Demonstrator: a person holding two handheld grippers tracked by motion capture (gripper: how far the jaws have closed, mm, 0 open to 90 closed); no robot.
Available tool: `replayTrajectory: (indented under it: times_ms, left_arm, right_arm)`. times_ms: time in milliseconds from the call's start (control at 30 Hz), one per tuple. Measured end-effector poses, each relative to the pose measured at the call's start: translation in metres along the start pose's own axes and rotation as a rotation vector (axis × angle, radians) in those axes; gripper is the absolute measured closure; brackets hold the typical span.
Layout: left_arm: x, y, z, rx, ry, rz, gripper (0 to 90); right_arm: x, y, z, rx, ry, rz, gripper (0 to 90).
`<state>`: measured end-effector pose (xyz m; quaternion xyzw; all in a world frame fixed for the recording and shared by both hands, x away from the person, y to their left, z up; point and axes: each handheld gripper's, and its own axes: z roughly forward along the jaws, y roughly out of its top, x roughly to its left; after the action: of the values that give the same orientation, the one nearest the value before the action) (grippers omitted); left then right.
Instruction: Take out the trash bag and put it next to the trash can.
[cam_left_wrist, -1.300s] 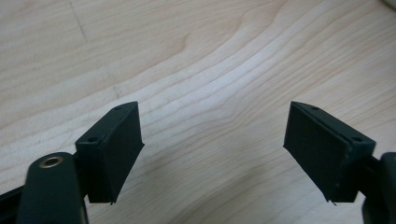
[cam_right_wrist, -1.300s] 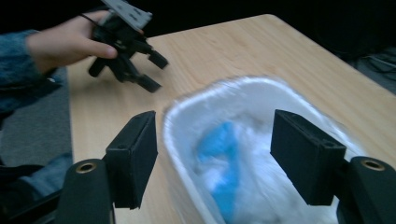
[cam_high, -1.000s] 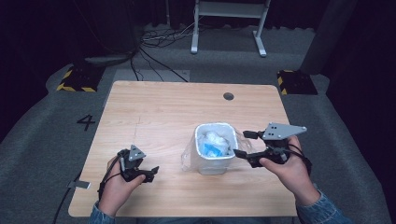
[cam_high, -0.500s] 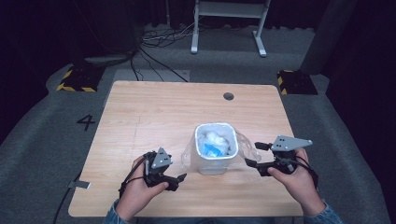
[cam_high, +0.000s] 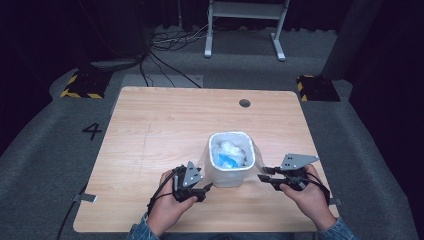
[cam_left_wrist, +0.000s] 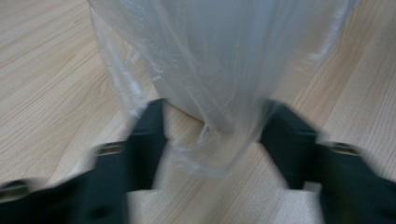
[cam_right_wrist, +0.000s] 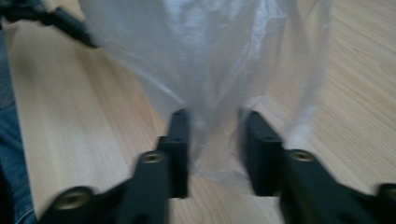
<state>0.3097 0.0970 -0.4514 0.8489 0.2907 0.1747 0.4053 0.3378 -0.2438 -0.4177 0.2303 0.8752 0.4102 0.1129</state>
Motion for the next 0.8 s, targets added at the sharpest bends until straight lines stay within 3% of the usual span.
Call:
replayTrajectory:
  times_ms: [100,267,533,800]
  left_arm:
    - [0.002,0.001,-0.01,-0.008,0.001,-0.001,74.2]
    - [0.005,0.0,-0.027,-0.027,-0.026,-0.024,87.1]
    - [0.004,0.009,-0.053,-0.087,-0.007,-0.008,89.1]
    - [0.008,0.025,-0.064,-0.144,0.039,0.017,87.5]
  right_arm:
    - [0.006,0.003,-0.005,-0.008,0.016,-0.022,87.5]
    - [0.015,0.01,-0.011,-0.01,0.035,-0.059,88.9]
    - [0.026,0.027,-0.023,-0.058,0.026,-0.109,89.1]
    - [0.022,0.047,-0.036,-0.099,-0.007,-0.139,88.9]
